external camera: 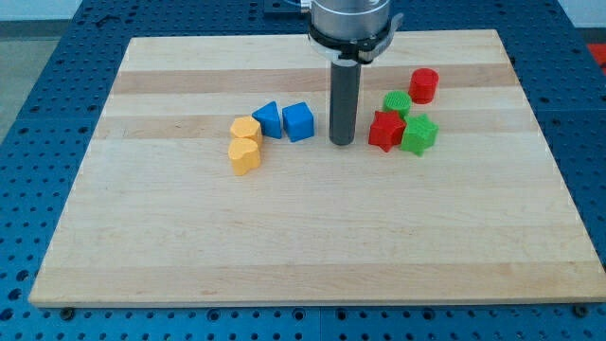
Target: Slide the blue cube closer to the blue triangle
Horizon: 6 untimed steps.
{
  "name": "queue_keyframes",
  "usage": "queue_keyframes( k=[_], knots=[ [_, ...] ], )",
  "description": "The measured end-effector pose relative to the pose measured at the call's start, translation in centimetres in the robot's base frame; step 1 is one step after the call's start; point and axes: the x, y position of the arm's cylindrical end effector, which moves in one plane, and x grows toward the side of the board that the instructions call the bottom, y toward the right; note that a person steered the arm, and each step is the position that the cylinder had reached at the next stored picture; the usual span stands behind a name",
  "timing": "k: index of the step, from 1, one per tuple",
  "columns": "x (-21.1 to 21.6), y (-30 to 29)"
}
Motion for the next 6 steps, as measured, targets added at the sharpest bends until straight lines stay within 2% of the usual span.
queue_keyframes(
  k=[2,5,6],
  knots=[
    [1.1,-3.8],
    [-1.4,-3.6],
    [-0.9,-3.7]
  ],
)
